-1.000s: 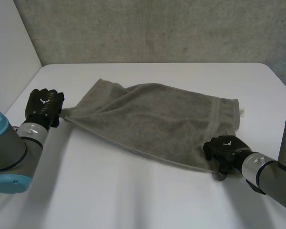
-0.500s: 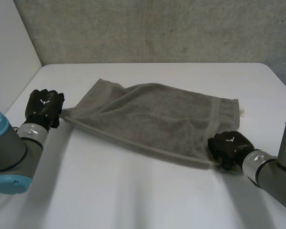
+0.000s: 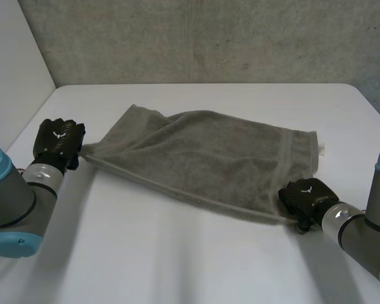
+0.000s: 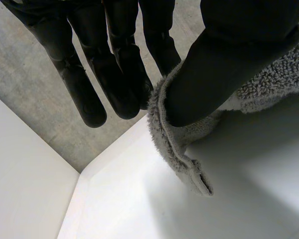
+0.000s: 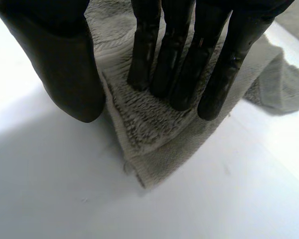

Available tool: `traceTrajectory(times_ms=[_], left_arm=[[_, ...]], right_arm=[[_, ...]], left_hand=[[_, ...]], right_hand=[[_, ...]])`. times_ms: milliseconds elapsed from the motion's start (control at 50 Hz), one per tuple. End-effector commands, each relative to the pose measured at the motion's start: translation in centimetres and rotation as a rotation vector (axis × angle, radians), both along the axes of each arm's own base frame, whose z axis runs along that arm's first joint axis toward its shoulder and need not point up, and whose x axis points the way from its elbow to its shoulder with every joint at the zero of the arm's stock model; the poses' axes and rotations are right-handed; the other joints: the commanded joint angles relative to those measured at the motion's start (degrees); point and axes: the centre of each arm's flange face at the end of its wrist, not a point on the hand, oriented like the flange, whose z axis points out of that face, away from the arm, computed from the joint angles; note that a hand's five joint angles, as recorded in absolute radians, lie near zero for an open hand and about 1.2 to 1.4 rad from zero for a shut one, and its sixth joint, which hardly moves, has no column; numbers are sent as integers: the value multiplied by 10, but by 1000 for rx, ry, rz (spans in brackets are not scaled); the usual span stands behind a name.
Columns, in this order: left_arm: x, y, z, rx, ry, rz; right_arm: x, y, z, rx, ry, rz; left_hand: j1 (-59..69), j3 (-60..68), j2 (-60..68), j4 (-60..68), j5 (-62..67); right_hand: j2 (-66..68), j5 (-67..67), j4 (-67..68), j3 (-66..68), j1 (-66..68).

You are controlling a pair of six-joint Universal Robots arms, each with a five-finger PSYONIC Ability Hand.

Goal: Fold the laundry

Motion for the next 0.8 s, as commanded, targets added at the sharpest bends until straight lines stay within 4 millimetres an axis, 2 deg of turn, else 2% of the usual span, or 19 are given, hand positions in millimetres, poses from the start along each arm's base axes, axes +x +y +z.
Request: traceTrajectory(times_ms=[20,40,60,80,220,260,320,360,380,420,460,480,520,580,620,680,700,740,800], left_arm=[[0,0,0,1,0,0],[0,0,0,1,0,0],[0,0,0,1,0,0],[0,0,0,2,0,2],[1,5,3,11,-10,2],[2,6,6,9,-11,5],[4,15,19,-2,-9,5],[4,24,34,-14,-7,0],[4,24,34,-14,-7,0],[4,30,40,-11,-8,-6],[5,45,58,-16,-8,-11],[5,45,58,-16,-8,-11],[8,64,78,-23,-7,-14],[10,74,87,-25,-7,-15],[14,95,98,-22,-13,-17],[17,115,100,7,-76,-35],[17,115,100,7,-77,-35],[20,132,90,69,-204,-67],[21,145,77,130,-326,-110]], right_arm=[[-2,-1,3,1,6,-3],[-2,-2,5,-9,4,-5],[-2,-2,5,-9,4,-5],[-3,-3,9,-24,-1,-12],[-2,-11,38,-158,-42,-27],[-3,-12,55,-216,-57,-29],[-5,-15,66,-249,-64,-39],[-12,-18,89,-319,-70,-64],[-12,-18,89,-319,-70,-64],[-17,-18,112,-383,-71,-74],[-18,-16,121,-393,-68,-72],[-18,-16,121,-393,-68,-72],[-23,-11,137,-367,-61,-65],[-34,-7,146,-324,-22,-52],[-40,-3,150,-308,6,-35],[-50,6,154,-267,74,9],[-50,6,154,-267,75,9],[-59,14,147,-187,154,56],[-64,18,143,-148,192,76]], left_hand=[[133,103,103,102,122],[133,103,103,102,122],[133,103,103,102,122],[133,103,103,102,122],[133,103,103,102,122],[133,103,103,102,122],[133,103,103,102,122],[133,103,103,102,122],[133,103,103,102,122],[133,103,103,102,122],[133,103,103,102,122],[133,103,103,102,122],[133,103,103,102,122],[133,103,103,102,122],[133,103,103,102,122],[133,103,103,102,122],[133,103,103,102,122],[133,103,103,102,122],[133,103,103,102,122]], right_hand=[[52,60,59,60,60],[149,157,156,157,157],[150,158,157,158,158],[300,308,307,308,307],[303,311,310,311,310],[303,311,310,311,310],[303,311,310,311,310],[303,311,310,311,310],[303,311,310,311,310],[303,311,310,311,310],[303,311,310,311,310],[303,311,310,311,310],[303,311,310,311,310],[303,311,310,311,310],[303,311,310,311,310],[303,311,310,311,310],[303,311,310,311,310],[303,311,310,311,310],[303,311,310,311,310]])
